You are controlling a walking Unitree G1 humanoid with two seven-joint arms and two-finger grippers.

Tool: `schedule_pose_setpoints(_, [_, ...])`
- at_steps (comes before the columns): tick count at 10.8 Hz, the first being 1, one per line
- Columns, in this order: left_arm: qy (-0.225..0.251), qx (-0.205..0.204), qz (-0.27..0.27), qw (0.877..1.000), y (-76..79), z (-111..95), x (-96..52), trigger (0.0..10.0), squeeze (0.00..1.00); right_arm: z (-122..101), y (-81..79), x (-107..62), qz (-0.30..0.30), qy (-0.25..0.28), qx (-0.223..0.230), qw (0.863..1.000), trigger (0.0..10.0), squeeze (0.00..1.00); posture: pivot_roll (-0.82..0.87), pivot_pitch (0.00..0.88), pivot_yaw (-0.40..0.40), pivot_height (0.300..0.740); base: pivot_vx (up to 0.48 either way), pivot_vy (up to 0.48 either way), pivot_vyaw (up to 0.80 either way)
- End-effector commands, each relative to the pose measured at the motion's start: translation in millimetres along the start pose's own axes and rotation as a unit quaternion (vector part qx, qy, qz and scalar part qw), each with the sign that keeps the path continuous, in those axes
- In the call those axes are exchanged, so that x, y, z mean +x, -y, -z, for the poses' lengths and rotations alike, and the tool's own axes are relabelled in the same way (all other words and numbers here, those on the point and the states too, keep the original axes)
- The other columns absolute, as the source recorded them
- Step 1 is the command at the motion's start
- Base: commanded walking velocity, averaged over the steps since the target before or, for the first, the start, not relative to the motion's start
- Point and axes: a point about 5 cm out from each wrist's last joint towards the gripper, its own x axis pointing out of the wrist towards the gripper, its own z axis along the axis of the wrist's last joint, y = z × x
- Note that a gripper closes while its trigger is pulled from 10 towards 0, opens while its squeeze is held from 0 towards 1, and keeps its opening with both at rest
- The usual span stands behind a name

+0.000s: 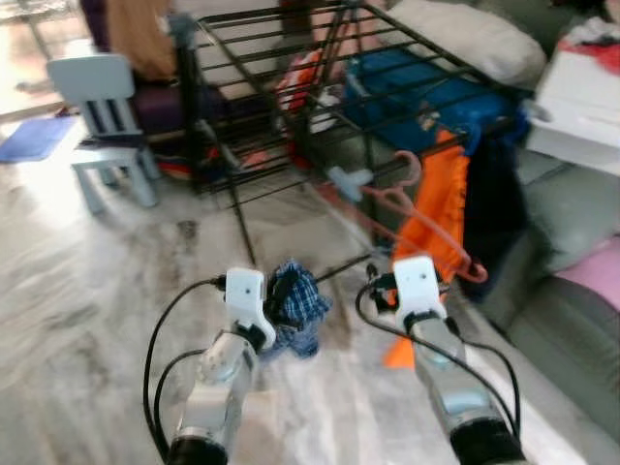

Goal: Hang hanger

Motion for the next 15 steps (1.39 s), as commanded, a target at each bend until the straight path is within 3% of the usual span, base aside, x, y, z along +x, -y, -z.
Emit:
schedule_pose_setpoints(1, [0.006, 0.000, 0.009, 1.000, 1.6, -3.8, 1.9, 10.0, 0.00, -4.0, 0.8, 1.2, 0.001, 0.011, -0.010, 1.000, 10.0, 0.00, -0.07, 0.010, -0.001, 0.740, 0.000, -0.428, 0.00])
schedule_pose_setpoints(5, [0.004, 0.002, 0.005, 1.000, 0.7, -3.1, 1.7, 10.0, 0.00, -10.7, -1.3, 2.6, -0.011, 0.032, -0.030, 0.999, 10.0, 0.00, -0.07, 0.010, -0.001, 0.740, 0.000, -0.227, 0.00])
schedule_pose_setpoints(9, [-0.001, 0.005, 0.000, 1.000, -0.7, -1.3, 2.5, 10.0, 0.00, -15.2, -12.7, -0.5, -0.050, 0.053, -0.041, 0.996, 10.0, 0.00, -0.07, 0.008, -0.001, 0.740, 0.000, 0.000, 0.00])
schedule_pose_setpoints(12, [-0.003, 0.005, -0.017, 1.000, -3.9, -0.8, 2.6, 10.0, 0.00, -16.0, -13.9, 0.2, -0.052, 0.053, -0.035, 0.997, 10.0, 0.00, -0.07, 0.007, -0.003, 0.740, 0.000, 0.000, 0.74])
schedule_pose_setpoints(15, [0.009, -0.009, -0.011, 1.000, -4.2, -3.2, 3.0, 10.0, 0.00, -15.1, -13.3, -0.3, -0.053, 0.052, -0.032, 0.997, 10.0, 0.00, -0.07, 0.008, -0.001, 0.740, 0.000, 0.000, 0.14])
